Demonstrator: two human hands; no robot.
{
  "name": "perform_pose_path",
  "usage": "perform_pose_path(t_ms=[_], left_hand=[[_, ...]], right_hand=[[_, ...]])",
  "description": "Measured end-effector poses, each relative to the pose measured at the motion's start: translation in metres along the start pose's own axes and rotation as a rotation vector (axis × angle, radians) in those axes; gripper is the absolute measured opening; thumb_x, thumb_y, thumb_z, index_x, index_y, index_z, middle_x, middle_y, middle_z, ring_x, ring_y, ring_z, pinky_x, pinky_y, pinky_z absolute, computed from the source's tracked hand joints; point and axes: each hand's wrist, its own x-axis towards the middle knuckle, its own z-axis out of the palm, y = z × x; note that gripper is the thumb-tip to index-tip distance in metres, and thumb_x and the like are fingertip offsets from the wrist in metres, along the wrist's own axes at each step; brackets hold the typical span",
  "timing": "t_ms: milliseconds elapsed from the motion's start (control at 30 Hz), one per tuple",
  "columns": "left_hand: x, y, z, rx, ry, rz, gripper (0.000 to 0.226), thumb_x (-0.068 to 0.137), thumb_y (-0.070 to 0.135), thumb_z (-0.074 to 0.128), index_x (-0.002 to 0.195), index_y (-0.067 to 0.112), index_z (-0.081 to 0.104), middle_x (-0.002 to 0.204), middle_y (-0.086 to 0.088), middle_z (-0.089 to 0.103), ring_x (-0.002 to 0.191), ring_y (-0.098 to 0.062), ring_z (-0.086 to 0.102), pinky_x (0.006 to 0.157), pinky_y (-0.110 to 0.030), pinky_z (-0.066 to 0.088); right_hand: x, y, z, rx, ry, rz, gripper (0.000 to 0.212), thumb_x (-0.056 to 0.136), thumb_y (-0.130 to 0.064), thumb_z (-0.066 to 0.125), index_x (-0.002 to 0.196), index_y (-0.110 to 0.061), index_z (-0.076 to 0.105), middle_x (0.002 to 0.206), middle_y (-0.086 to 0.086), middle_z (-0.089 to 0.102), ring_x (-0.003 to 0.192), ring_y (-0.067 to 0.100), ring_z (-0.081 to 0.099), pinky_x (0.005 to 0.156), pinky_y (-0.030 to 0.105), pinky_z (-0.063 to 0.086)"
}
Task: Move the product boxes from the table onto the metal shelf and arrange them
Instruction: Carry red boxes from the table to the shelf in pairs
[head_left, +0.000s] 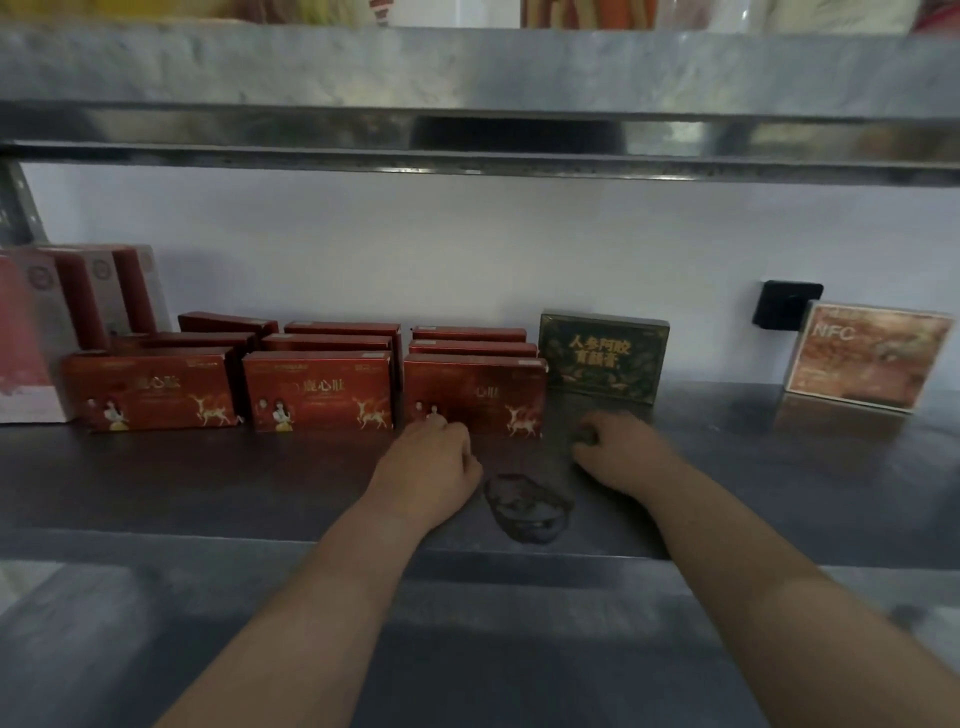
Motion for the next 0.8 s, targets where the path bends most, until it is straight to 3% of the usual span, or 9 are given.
perform_pose_path(t_ms=[100,233,333,433,533,567,633,700,800], left_hand=[[-0.009,0.007,-0.003,-0.048,-0.155,-0.006,0.041,0.097,0.045,0.045,0.131,0.025,0.055,0.129,-0.001,0.05,0.122,-0.023,0.044,0.099,-0.037,0.043],[-0.033,0.03,-0.004,0.044,-0.317,0.058,0.059,0.1,0.055,0.025,0.154,0.032,0.027,0.163,-0.005,0.024,0.148,-0.029,0.021,0.119,-0.045,0.022],[-0.059,0.052,0.001,0.13,-0.244,0.147,0.057,0.103,0.046,0.016,0.157,0.028,0.02,0.165,-0.004,0.017,0.151,-0.028,0.015,0.122,-0.044,0.014],[-0.091,0.067,0.007,0.204,-0.162,0.241,0.064,0.102,0.047,0.022,0.159,0.021,0.009,0.167,-0.002,0.007,0.153,-0.023,0.004,0.123,-0.043,0.003],[-0.132,0.08,0.02,0.196,-0.135,0.344,0.074,0.098,0.046,0.035,0.159,0.022,0.0,0.167,-0.007,-0.007,0.152,-0.024,-0.012,0.123,-0.047,-0.007],[-0.148,0.085,0.028,0.164,-0.127,0.388,0.074,0.095,0.044,0.04,0.159,0.024,0.008,0.167,-0.01,-0.002,0.153,-0.027,-0.007,0.123,-0.05,-0.001],[-0.181,0.099,0.047,0.102,-0.148,0.469,0.07,0.088,0.043,0.047,0.154,0.023,0.033,0.161,-0.012,0.027,0.15,-0.034,0.021,0.118,-0.055,0.024],[-0.212,0.114,0.069,0.03,-0.199,0.529,0.061,0.083,0.042,0.048,0.139,0.019,0.053,0.142,-0.008,0.054,0.132,-0.033,0.05,0.104,-0.05,0.045],[-0.253,0.143,0.095,-0.099,-0.308,0.518,0.047,0.081,0.037,0.046,0.12,0.019,0.064,0.109,-0.001,0.067,0.097,-0.024,0.065,0.079,-0.037,0.056]], right_hand=[[-0.031,0.006,0.001,-0.116,-0.074,-0.063,0.051,0.104,-0.046,0.039,0.15,-0.027,0.045,0.152,0.01,0.046,0.134,0.029,0.046,0.107,0.036,0.04],[-0.077,0.013,0.001,-0.179,-0.109,-0.071,0.057,0.105,-0.055,0.028,0.158,-0.034,0.027,0.166,0.001,0.024,0.151,0.023,0.023,0.12,0.04,0.024],[-0.117,0.018,0.007,-0.217,-0.019,-0.073,0.057,0.105,-0.056,0.02,0.158,-0.035,0.026,0.167,-0.003,0.023,0.153,0.019,0.019,0.119,0.04,0.02],[-0.166,0.025,0.023,-0.209,0.106,-0.126,0.069,0.099,-0.059,0.013,0.159,-0.028,0.025,0.167,0.002,0.023,0.154,0.023,0.017,0.122,0.041,0.013],[-0.22,0.036,0.039,-0.188,0.104,-0.146,0.066,0.099,-0.052,0.034,0.16,-0.028,0.023,0.169,0.004,0.012,0.156,0.026,0.005,0.123,0.045,0.012],[-0.238,0.041,0.047,-0.186,0.078,-0.135,0.064,0.098,-0.049,0.042,0.158,-0.029,0.028,0.169,0.004,0.015,0.156,0.027,0.008,0.123,0.047,0.015],[-0.275,0.051,0.066,-0.155,0.065,-0.104,0.055,0.094,-0.042,0.05,0.147,-0.027,0.046,0.159,0.006,0.038,0.148,0.029,0.033,0.116,0.048,0.03],[-0.31,0.064,0.086,-0.081,0.055,-0.035,0.045,0.088,-0.039,0.05,0.129,-0.024,0.062,0.135,0.003,0.061,0.123,0.026,0.058,0.098,0.042,0.049],[-0.366,0.085,0.111,-0.021,-0.051,0.102,0.036,0.091,-0.039,0.044,0.119,-0.027,0.061,0.115,-0.005,0.063,0.105,0.02,0.061,0.079,0.036,0.054]])
